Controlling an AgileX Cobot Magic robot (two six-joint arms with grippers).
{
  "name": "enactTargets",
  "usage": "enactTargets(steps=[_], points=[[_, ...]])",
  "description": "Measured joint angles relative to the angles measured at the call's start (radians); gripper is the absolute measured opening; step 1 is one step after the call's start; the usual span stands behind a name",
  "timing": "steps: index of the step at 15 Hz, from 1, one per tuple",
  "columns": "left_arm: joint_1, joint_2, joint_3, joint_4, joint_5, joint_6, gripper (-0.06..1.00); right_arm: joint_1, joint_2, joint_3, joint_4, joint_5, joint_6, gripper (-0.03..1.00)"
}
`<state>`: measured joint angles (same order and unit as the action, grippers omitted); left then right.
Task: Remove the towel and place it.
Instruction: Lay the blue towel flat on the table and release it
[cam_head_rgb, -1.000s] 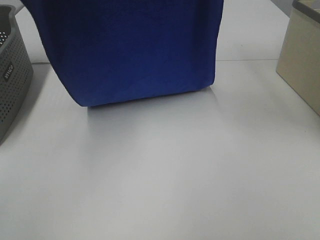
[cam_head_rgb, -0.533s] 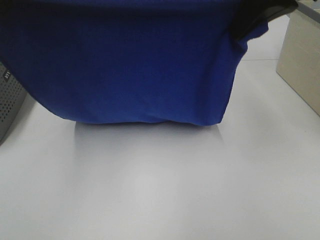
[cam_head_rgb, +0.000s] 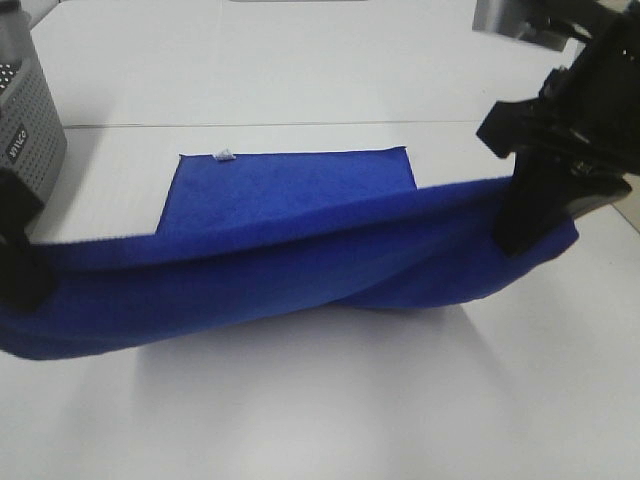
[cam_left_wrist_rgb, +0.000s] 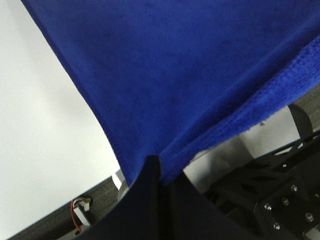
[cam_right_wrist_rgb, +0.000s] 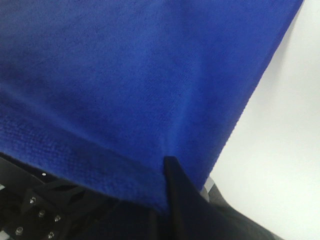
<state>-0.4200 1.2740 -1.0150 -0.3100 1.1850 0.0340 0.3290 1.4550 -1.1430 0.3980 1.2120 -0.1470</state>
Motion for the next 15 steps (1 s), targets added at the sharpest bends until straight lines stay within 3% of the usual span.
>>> enactTargets(steps=[5,11,15], points=[[-0.101,-0.001,0.2,-0.047,-0.022,-0.005,0.0,0.001,-0.005,0.217,0.061,0.0,-0.028,0.02],[-0.106,-0.004,0.402,-0.201,-0.038,0.004,0.0,0.001,-0.007,0.457,0.163,-0.004,-0.068,0.02],[-0.106,-0.004,0.433,-0.23,-0.04,0.019,0.0,0.001,-0.008,0.489,0.174,-0.004,-0.079,0.02]])
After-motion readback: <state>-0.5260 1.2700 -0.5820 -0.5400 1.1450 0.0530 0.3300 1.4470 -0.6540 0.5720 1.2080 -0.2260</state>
